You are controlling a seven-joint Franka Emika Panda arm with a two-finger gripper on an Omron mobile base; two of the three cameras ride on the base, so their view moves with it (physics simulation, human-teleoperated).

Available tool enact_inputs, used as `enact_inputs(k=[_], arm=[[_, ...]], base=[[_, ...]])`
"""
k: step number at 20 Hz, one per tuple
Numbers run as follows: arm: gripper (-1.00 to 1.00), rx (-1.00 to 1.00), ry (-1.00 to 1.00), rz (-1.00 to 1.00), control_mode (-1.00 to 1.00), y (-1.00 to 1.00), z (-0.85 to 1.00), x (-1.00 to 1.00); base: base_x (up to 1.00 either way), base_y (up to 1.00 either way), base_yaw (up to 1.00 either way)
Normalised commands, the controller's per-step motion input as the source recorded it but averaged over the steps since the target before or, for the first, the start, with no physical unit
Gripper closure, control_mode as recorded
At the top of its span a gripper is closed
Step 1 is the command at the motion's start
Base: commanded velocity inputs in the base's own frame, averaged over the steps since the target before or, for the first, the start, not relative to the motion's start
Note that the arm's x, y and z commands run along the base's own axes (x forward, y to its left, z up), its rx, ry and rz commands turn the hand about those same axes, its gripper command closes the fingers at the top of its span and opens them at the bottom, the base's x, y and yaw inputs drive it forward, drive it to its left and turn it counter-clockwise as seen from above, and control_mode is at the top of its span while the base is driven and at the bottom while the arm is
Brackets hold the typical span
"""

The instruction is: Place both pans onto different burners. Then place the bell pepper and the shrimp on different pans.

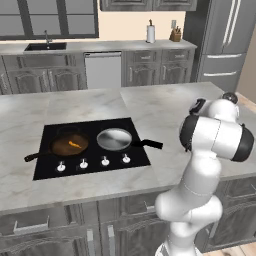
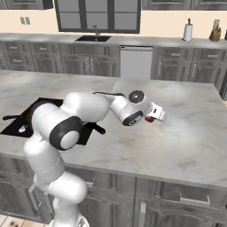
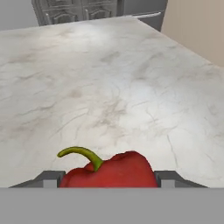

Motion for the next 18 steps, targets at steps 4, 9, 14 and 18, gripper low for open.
enact_inputs(k=[4,9,14,18], arm=[[1.0,-0.01,-0.06,0.15,-1.0,0.61,0.25,0.0],[1.0,0.06,-0.01,0.13,-1.0,0.51,0.34,0.0],[1.0,0.09,0.0,0.08,-1.0,0.67,0.2,0.0],[1.0,0.01,0.04,0.09,-1.0,0.82,0.0,0.0]], base=[[0.0,0.0,0.0],[0.0,0.0,0.0],[0.0,0.0,0.0],[0.0,0.0,0.0]])
